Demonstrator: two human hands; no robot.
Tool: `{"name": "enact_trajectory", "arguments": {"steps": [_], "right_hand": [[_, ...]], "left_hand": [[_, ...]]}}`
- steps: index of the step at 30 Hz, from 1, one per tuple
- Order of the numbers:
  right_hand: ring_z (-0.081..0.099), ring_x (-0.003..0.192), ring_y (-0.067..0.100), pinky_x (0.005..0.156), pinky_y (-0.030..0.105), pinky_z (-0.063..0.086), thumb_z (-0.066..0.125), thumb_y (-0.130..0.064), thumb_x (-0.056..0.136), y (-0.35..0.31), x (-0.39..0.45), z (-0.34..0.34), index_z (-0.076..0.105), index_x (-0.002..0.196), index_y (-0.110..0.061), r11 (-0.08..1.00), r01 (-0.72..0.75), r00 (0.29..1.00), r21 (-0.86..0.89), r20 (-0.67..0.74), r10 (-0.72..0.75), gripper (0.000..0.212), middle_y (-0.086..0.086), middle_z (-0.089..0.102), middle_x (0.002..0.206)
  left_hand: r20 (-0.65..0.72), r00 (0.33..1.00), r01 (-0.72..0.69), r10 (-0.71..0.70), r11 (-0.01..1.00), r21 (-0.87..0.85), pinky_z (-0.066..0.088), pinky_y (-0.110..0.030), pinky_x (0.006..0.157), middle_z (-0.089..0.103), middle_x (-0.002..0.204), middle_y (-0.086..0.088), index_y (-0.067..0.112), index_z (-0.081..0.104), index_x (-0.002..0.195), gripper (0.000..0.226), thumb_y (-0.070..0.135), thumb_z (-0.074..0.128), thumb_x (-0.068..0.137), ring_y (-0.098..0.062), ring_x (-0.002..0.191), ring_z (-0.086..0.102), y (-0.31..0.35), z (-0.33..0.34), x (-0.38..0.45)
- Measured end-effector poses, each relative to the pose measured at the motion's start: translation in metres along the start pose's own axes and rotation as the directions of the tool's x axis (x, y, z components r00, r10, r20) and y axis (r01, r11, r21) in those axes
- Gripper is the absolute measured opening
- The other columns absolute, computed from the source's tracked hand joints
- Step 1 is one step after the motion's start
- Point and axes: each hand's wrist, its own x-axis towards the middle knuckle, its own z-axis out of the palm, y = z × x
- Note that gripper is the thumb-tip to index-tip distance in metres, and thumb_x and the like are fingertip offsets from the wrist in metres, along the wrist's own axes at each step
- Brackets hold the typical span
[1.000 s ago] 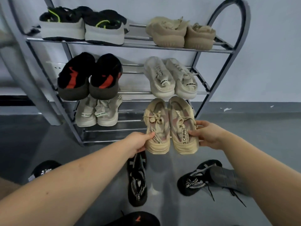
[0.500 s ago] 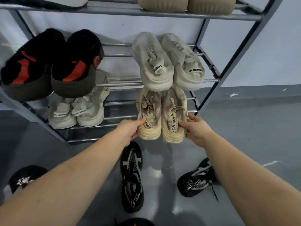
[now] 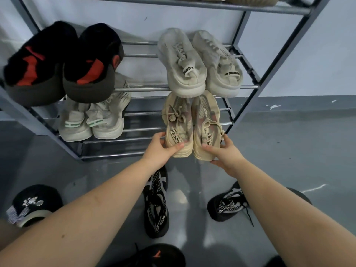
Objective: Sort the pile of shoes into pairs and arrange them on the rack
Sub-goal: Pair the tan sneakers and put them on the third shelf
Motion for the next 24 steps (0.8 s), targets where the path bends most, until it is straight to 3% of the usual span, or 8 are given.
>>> {"name": "enact_trajectory", "arguments": {"steps": [3, 5, 7, 9, 13, 16, 20, 24], "right_hand": [[0.046, 0.129, 0.02, 0.106, 0.037, 0.04, 0.086, -0.023, 0.065, 0.006, -0.009, 0.006, 0.008, 0.152, -0.019, 0.964, 0.089, 0.988, -0.249, -0.102, -0.118, 0.117, -0.002, 0.035, 0.148], [0.051, 0.121, 0.018, 0.101, 0.035, 0.043, 0.087, -0.028, 0.061, 0.009, -0.018, 0.012, 0.025, 0.147, -0.019, 0.915, 0.159, 0.969, -0.37, -0.12, -0.217, 0.107, -0.004, 0.044, 0.136], [0.059, 0.108, 0.018, 0.092, 0.033, 0.048, 0.086, -0.026, 0.061, 0.009, -0.021, 0.015, 0.044, 0.134, -0.021, 0.898, 0.219, 0.944, -0.381, -0.15, -0.294, 0.084, -0.003, 0.055, 0.122], [0.059, 0.105, 0.019, 0.086, 0.027, 0.045, 0.081, -0.014, 0.071, 0.005, -0.024, 0.014, 0.049, 0.133, -0.013, 0.892, 0.244, 0.925, -0.38, -0.184, -0.332, 0.07, -0.002, 0.058, 0.113], [0.058, 0.11, 0.017, 0.09, 0.027, 0.045, 0.078, -0.015, 0.076, 0.003, -0.023, 0.008, 0.048, 0.137, -0.015, 0.87, 0.267, 0.91, -0.414, -0.189, -0.37, 0.068, 0.002, 0.062, 0.121], [0.05, 0.094, 0.008, 0.079, 0.018, 0.036, 0.075, -0.018, 0.08, 0.001, -0.022, 0.004, 0.049, 0.136, -0.018, 0.845, 0.265, 0.914, -0.464, -0.159, -0.374, 0.062, -0.004, 0.059, 0.104], [0.049, 0.091, 0.007, 0.077, 0.02, 0.036, 0.072, -0.02, 0.083, -0.008, -0.009, 0.004, 0.046, 0.139, -0.023, 0.838, 0.281, 0.908, -0.467, -0.152, -0.389, 0.063, -0.018, 0.052, 0.089], [0.052, 0.093, 0.006, 0.082, 0.022, 0.04, 0.07, -0.019, 0.085, -0.012, 0.007, 0.007, 0.047, 0.139, -0.024, 0.844, 0.267, 0.909, -0.464, -0.168, -0.38, 0.059, -0.012, 0.057, 0.1]], "left_hand": [[0.04, 0.999, -0.03, 0.027, 0.996, 0.08, 0.042, -0.024, 0.094, 0.051, 0.126, 0.004, 0.011, 0.03, 0.141, 0.085, 0.022, 0.08, 0.072, -0.011, 0.104, 0.055, -0.002, 0.0, -0.005], [0.025, 0.999, -0.04, 0.036, 0.989, 0.143, 0.043, -0.035, 0.103, 0.049, 0.137, 0.002, 0.013, 0.029, 0.142, 0.09, 0.026, 0.081, 0.07, -0.017, 0.112, 0.057, -0.004, 0.001, -0.007], [-0.011, 0.999, -0.044, 0.048, 0.979, 0.199, 0.043, -0.042, 0.103, 0.049, 0.14, 0.0, 0.016, 0.031, 0.141, 0.088, 0.031, 0.08, 0.07, -0.021, 0.117, 0.055, -0.005, 0.003, -0.008], [-0.053, 0.996, -0.056, 0.07, 0.972, 0.229, 0.04, -0.042, 0.105, 0.05, 0.138, 0.0, 0.018, 0.034, 0.139, 0.084, 0.035, 0.079, 0.071, -0.022, 0.123, 0.05, -0.007, 0.005, -0.009], [-0.154, 0.975, -0.076, 0.163, 0.886, 0.457, 0.03, -0.038, 0.108, 0.045, 0.142, -0.001, 0.021, 0.038, 0.14, 0.079, 0.048, 0.072, 0.074, -0.024, 0.134, 0.032, -0.006, 0.01, -0.011], [-0.159, 0.968, -0.069, 0.193, 0.819, 0.57, 0.021, -0.039, 0.115, 0.031, 0.153, 0.001, 0.024, 0.032, 0.145, 0.082, 0.055, 0.064, 0.077, -0.023, 0.142, 0.02, -0.006, 0.015, -0.007], [-0.182, 0.965, -0.058, 0.191, 0.827, 0.56, 0.013, -0.036, 0.116, 0.031, 0.154, 0.001, 0.023, 0.028, 0.147, 0.081, 0.055, 0.061, 0.08, -0.023, 0.145, 0.015, 0.001, 0.019, 0.0], [-0.194, 0.964, -0.047, 0.183, 0.833, 0.552, 0.009, -0.037, 0.117, 0.032, 0.153, -0.007, 0.023, 0.03, 0.147, 0.076, 0.05, 0.061, 0.083, -0.025, 0.145, 0.013, 0.017, 0.024, 0.002]]}}
